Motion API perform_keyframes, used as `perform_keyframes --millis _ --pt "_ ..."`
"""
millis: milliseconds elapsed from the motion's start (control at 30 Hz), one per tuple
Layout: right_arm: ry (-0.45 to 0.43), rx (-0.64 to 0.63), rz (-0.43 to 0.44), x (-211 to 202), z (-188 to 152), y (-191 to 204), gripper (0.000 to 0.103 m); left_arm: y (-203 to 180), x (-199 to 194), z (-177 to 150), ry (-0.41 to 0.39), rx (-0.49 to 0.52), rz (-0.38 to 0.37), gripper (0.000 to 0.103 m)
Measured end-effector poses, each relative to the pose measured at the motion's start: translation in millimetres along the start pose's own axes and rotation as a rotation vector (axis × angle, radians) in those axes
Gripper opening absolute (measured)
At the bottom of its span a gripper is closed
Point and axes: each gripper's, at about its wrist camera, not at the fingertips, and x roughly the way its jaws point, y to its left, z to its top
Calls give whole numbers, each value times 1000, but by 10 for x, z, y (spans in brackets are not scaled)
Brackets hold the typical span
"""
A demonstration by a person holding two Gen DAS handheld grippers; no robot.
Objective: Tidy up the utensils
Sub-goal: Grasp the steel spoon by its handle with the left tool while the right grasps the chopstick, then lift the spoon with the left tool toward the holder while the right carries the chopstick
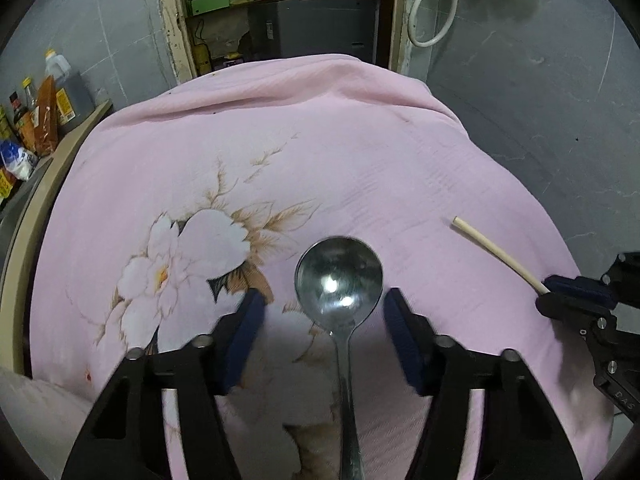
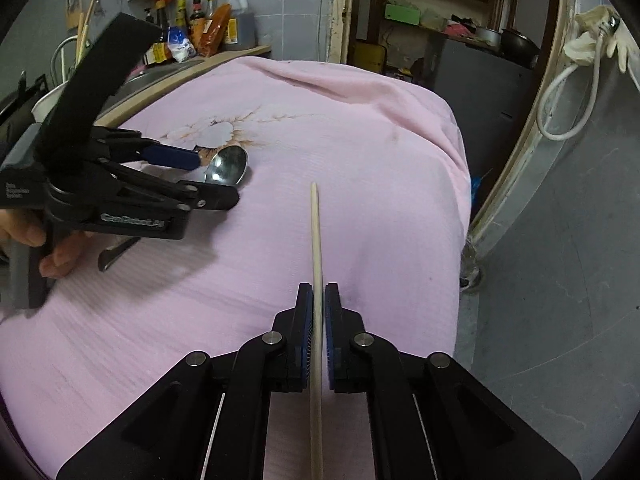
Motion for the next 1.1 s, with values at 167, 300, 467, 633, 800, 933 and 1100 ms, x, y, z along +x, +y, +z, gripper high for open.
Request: perform_keyframes --millis 167,300,467,633,800,933,1100 --pt "24 -40 -5 114 158 17 6 -52 2 6 -2 32 -11 37" --pt "62 -52 20 204 269 -44 9 11 -1 0 -1 16 -40 37" --pt "132 -40 69 420 483 -142 13 11 -35 -15 -9 10 -33 37" --pt "138 -61 17 501 570 -79 5 -13 -178 -70 -74 -4 10 37" --pt "-54 -17 -40 244 394 -48 3 -29 -495 -153 -220 -1 36 37" --pt "-302 46 -99 -162 197 35 3 -108 -743 -220 -353 10 80 37" --pt "-581 33 -270 -567 1 268 3 -173 -1014 -306 -489 4 115 37"
